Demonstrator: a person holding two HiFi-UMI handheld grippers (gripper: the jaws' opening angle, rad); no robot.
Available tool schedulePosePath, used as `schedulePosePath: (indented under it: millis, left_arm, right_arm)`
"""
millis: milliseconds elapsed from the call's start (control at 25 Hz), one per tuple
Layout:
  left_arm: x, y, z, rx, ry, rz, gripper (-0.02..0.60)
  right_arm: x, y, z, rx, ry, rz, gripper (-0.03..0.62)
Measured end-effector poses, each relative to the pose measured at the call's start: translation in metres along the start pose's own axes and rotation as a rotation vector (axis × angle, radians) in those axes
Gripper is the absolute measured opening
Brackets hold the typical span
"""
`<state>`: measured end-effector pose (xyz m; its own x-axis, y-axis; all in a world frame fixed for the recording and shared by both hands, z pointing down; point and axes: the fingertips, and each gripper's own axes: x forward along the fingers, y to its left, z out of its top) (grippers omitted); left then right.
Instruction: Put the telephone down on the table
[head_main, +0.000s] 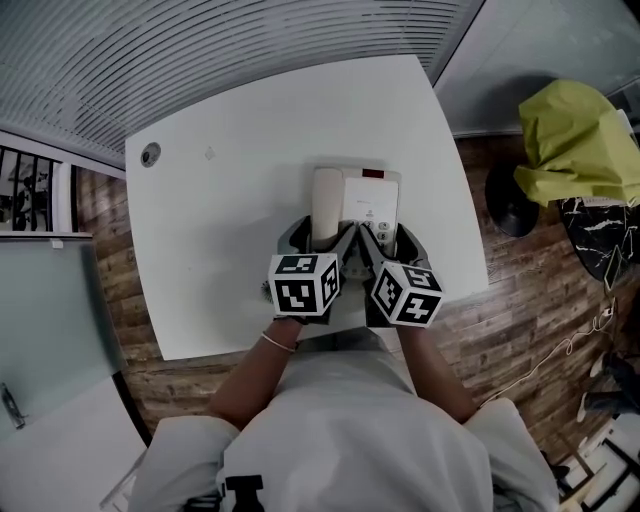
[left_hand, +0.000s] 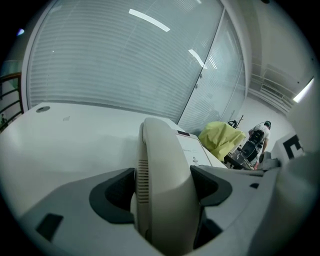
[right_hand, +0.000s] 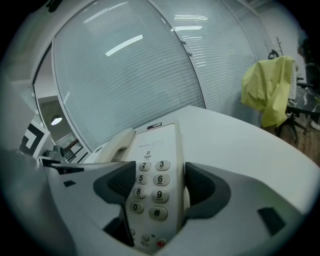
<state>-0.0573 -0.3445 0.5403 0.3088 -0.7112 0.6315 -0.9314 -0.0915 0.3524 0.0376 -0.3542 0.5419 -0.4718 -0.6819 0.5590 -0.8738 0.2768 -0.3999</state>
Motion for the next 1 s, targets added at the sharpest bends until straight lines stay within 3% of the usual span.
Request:
schedulePosePath:
  millis: [280,400,720,880,1000]
  left_arm:
    - [-0.01,-0.003,0.005,0.04,-0.09,-0.004,0.353]
    - [-0.017,0.001,0.006,0.049,-0.126,0.028,0.353]
    - [-0.054,0.0,0.022,0.045,-0.292,0.032,0.351]
    - [-0.079,-0.009,0.037,0.067,-0.371,0.027,0.25]
    - [-0.094,-0.015,0.048,0.06,-0.412,0.015,0.227]
  right_arm:
    - [-0.01,0.003,0.004,-0.024,-0.035,0.0,0.318]
    - [-0.014,0.005,0.005,-0.026,-0.046,-0.002,0.318]
    - [-0.038,0.018,0.022,-0.054,-0.142,0.005,0.318]
    - [-0.054,0.036,0.038,-0.082,-0.197,0.046,0.293]
    - [-0.071,0.049,0.053,-0.107,-0.259,0.055,0.235]
